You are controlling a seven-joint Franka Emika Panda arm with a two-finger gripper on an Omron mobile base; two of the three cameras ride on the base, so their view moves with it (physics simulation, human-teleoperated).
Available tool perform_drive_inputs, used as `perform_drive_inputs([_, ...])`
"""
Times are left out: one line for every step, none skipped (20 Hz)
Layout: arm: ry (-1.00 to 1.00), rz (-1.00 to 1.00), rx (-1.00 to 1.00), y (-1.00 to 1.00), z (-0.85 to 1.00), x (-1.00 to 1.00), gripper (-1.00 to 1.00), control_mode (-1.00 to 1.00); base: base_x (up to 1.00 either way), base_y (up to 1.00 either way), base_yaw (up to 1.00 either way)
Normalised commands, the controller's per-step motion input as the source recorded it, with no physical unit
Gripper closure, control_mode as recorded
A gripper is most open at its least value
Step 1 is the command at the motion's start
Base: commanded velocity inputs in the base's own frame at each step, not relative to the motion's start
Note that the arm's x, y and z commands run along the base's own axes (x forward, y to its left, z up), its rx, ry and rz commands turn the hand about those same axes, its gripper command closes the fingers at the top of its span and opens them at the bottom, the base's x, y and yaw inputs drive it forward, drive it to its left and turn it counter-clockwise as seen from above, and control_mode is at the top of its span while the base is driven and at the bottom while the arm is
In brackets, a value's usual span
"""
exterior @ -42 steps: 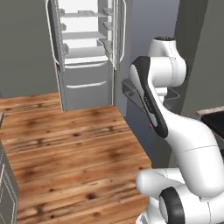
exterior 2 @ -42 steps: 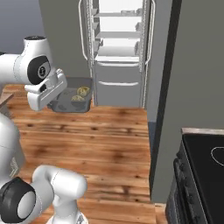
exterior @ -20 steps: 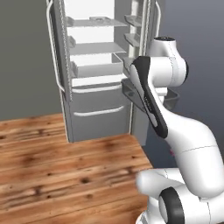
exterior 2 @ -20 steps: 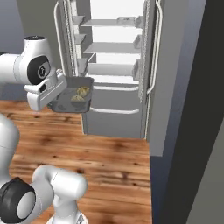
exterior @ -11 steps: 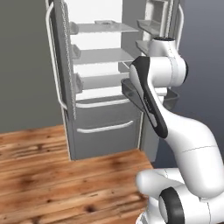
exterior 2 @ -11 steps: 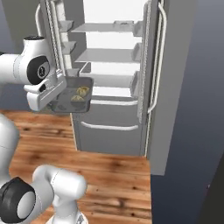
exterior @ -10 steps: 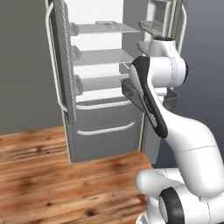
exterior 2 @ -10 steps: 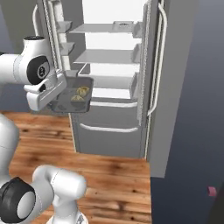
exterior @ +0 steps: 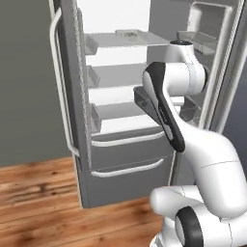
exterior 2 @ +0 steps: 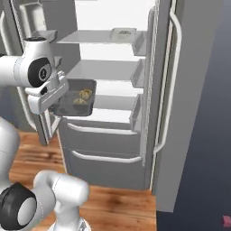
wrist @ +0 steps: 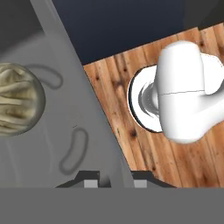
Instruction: Place two dumplings into each of the tupperware containers and then place the containers in the fridge.
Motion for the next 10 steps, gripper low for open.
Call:
perform_drive_inputs([0.00,0.00,0.00,0.00,0.00,0.00,1.00,1.00,1.00,-0.16,0.03])
perform_drive_inputs([0.00,0.00,0.00,0.00,0.00,0.00,1.00,1.00,1.00,-0.19,0.03])
perform_drive_inputs([0.00,0.00,0.00,0.00,0.00,0.00,1.00,1.00,1.00,-0.26,0.03])
perform_drive_inputs([0.00,0.00,0.00,0.00,0.00,0.00,1.00,1.00,1.00,-0.24,0.03])
perform_drive_inputs([0.00,0.00,0.00,0.00,0.00,0.00,1.00,1.00,1.00,-0.20,0.03])
perform_drive_inputs([0.00,0.00,0.00,0.00,0.00,0.00,1.00,1.00,1.00,-0.21,0.04])
perform_drive_inputs([0.00,0.00,0.00,0.00,0.00,0.00,1.00,1.00,1.00,-0.21,0.05])
perform_drive_inputs([0.00,0.00,0.00,0.00,0.00,0.00,1.00,1.00,1.00,-0.22,0.05])
perform_drive_inputs([0.00,0.00,0.00,0.00,0.00,0.00,1.00,1.00,1.00,-0.26,0.05])
perform_drive_inputs([0.00,0.00,0.00,0.00,0.00,0.00,1.00,1.00,1.00,-0.24,0.05])
